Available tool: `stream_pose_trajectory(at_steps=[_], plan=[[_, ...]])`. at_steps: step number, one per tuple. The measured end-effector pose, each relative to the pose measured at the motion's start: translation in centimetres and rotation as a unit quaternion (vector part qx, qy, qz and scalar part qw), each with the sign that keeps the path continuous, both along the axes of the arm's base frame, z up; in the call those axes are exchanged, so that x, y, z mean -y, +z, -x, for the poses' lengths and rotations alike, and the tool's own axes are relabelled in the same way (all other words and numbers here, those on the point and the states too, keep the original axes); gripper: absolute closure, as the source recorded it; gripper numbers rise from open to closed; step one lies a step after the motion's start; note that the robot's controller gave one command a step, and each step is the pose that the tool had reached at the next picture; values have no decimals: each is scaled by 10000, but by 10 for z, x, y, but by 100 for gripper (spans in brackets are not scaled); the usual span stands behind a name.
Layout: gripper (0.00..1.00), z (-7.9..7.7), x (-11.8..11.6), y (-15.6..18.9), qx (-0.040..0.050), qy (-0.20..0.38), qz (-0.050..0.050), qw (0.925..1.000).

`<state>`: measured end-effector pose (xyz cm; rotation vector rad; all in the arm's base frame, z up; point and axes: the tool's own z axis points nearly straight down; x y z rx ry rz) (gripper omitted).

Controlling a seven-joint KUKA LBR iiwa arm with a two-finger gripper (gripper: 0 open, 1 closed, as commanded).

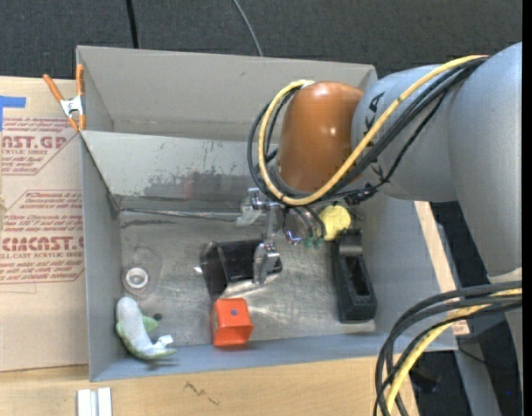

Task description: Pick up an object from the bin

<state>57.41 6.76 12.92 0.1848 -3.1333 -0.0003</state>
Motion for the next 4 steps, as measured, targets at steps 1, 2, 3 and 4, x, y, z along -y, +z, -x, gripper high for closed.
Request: stream_pose_trajectory(at_steps=[1,2,3,4], plan=[[100,-5,-16,-22,18,-632,8,9980],[100,-5,-16,-22,19,-632,8,9980],[100,25,-23,21,-22,-636,9,9980],[100,-3,-17,78,5,-505,0,9987]])
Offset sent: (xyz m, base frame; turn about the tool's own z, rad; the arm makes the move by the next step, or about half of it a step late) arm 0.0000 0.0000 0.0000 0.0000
